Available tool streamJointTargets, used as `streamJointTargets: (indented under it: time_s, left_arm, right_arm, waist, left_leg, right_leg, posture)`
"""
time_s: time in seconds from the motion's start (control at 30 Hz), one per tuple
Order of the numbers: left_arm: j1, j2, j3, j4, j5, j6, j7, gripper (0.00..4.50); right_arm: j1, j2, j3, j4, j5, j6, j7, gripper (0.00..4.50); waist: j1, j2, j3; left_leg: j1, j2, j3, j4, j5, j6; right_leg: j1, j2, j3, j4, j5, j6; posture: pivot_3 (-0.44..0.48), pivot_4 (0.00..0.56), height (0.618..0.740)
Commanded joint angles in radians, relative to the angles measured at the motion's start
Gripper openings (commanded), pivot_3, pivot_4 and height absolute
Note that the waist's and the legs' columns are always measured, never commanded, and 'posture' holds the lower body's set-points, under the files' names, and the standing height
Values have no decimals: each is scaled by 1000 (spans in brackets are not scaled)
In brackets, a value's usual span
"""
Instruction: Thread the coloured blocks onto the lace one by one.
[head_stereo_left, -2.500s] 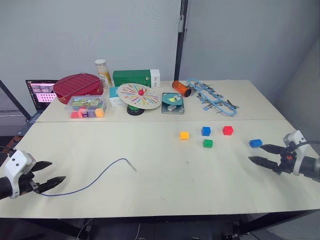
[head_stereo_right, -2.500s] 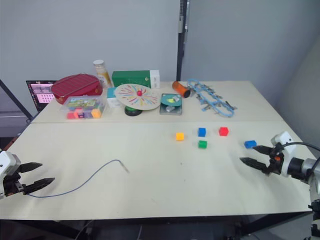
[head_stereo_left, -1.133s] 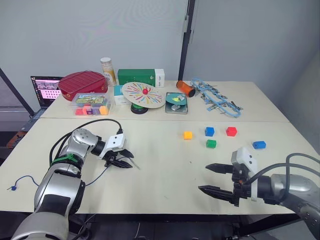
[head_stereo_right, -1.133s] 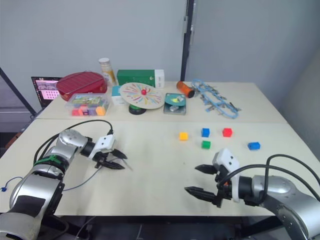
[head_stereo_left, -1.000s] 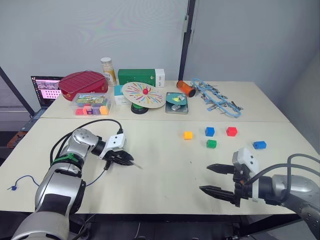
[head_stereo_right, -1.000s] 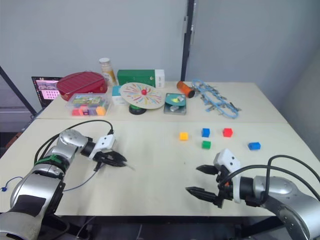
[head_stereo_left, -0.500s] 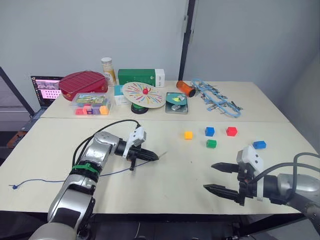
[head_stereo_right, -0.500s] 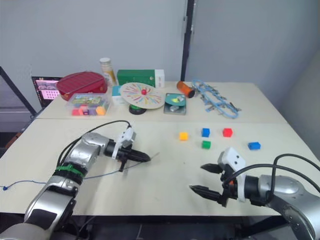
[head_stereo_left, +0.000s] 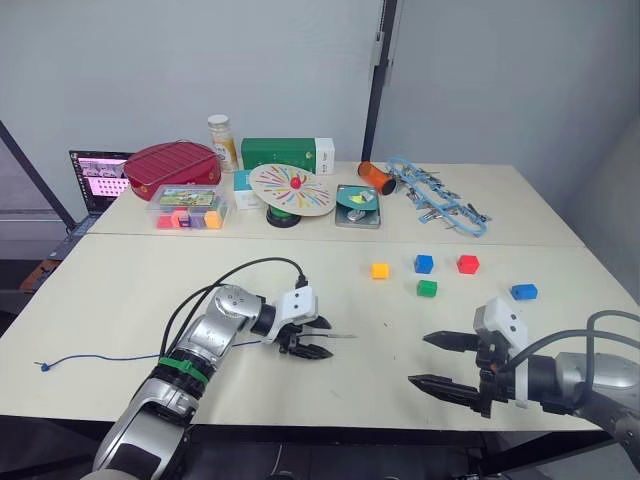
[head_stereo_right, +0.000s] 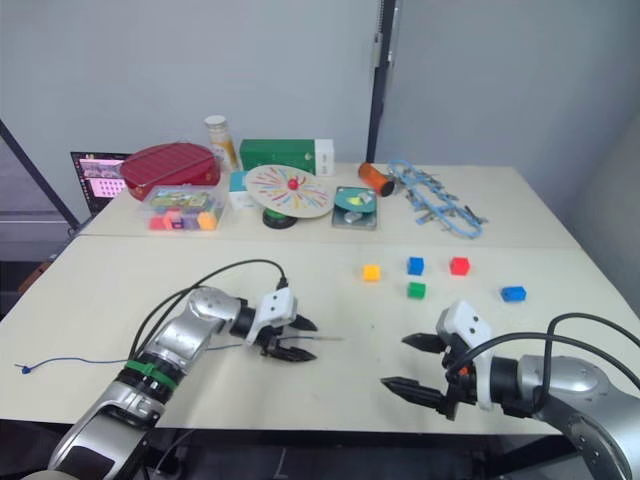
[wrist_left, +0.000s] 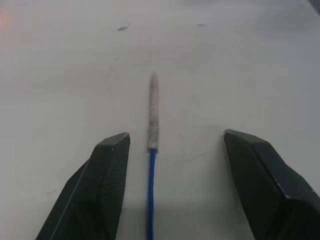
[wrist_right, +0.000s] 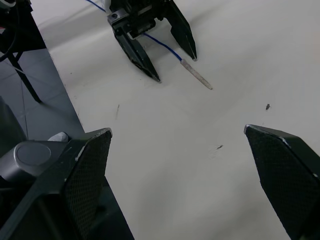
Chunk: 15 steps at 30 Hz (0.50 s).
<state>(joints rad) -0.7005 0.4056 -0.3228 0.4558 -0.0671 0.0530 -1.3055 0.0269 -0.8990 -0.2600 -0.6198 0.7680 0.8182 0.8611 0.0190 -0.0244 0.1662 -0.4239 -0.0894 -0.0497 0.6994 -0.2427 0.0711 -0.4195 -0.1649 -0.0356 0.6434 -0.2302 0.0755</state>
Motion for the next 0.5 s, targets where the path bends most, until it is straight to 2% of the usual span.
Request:
streamJointTargets:
  time_s: [0.03,0.27,0.5]
  left_arm:
    - [-8,-17,38,33,-30,-74,2,2967]
    - [-19,-33,40,135,-9,-120,1,2967]
    - [-7,-26,25,137,2,-99,-18,766]
  right_arm:
    - [1,-4,-20,-22,1,-21,-4,4500]
    - [0,-3,-11,-21,-7,-32,-11,4500]
    - [-4,-6,-1,-23,-34,-50,-23,4500]
  waist:
    - [0,0,0]
    - [0,0,0]
    - [-4,0,0]
  left_leg:
    - [0,0,0,0,0,0]
    - [0,0,0,0,0,0]
    - [0,0,0,0,0,0]
  right_leg:
    - [0,0,0,0,0,0]
    - [0,0,0,1,0,0]
    - [0,0,0,1,0,0]
  posture:
    - [0,150,740]
    - [0,150,740]
    - [0,150,740]
